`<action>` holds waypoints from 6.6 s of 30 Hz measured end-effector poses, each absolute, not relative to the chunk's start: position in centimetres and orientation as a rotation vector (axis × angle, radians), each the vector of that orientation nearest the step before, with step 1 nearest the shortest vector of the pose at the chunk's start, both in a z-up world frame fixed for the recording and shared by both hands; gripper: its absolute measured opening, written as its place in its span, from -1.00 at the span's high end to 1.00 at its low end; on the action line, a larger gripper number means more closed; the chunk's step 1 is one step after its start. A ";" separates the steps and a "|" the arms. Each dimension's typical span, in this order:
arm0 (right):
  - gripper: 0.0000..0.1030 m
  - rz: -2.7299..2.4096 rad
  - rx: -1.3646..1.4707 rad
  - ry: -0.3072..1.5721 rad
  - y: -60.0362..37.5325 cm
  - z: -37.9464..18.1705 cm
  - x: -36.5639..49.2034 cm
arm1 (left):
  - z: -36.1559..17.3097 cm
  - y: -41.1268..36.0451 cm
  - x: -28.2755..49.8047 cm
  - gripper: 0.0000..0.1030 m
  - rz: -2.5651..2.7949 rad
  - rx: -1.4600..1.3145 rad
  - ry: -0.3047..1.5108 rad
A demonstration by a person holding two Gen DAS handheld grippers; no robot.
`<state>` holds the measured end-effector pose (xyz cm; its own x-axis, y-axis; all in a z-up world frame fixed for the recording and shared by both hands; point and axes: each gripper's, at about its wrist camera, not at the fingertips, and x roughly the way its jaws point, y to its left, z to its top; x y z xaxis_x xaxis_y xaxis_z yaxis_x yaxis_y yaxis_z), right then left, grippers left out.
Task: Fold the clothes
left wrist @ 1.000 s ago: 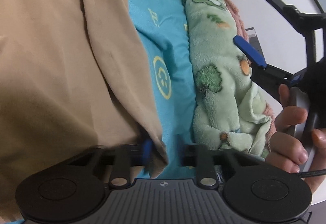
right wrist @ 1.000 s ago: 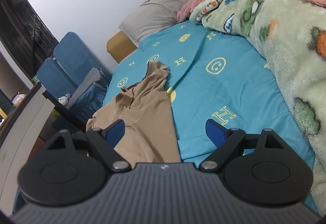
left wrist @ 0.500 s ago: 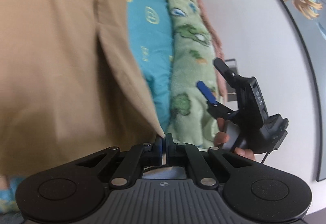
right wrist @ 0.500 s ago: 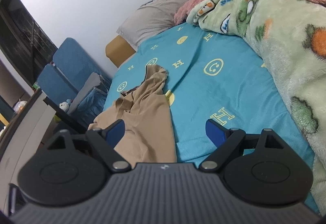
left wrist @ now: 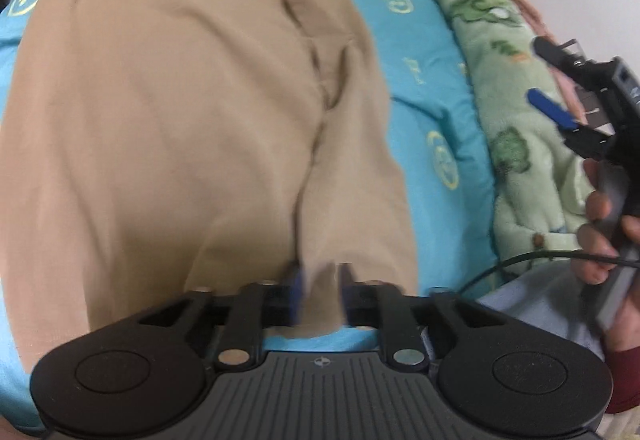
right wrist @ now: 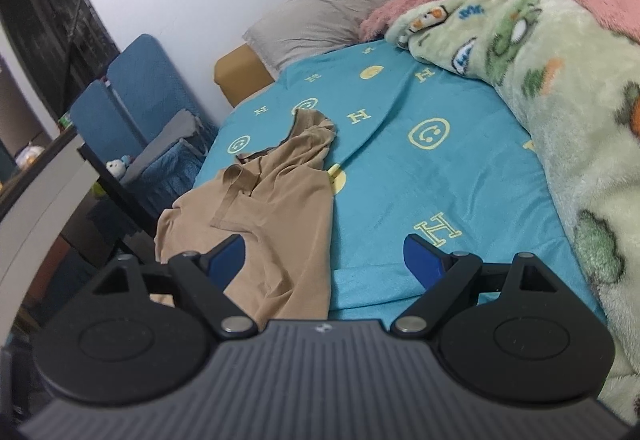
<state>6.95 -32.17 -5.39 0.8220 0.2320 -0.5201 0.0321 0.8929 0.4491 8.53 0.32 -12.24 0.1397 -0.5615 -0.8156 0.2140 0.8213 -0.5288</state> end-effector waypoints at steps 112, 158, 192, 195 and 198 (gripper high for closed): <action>0.86 0.406 0.055 0.290 -2.9 -5.5 38.9 | -7.9 20.0 14.7 -0.93 -0.070 -0.666 0.545; 0.84 -0.016 0.396 0.640 -21.9 -12.4 27.9 | -9.9 12.8 17.2 -0.94 -0.214 -0.383 0.760; -1.00 0.213 0.457 0.599 -24.4 -5.9 7.4 | -10.3 14.3 10.4 -0.37 -0.054 -0.247 1.341; -1.00 0.203 0.466 0.606 -24.8 -6.2 7.3 | -11.3 12.4 10.5 -0.06 -0.009 -0.098 1.387; -1.00 0.198 0.470 0.610 -25.1 -6.2 7.2 | -11.2 10.8 10.1 0.39 -0.027 0.039 1.411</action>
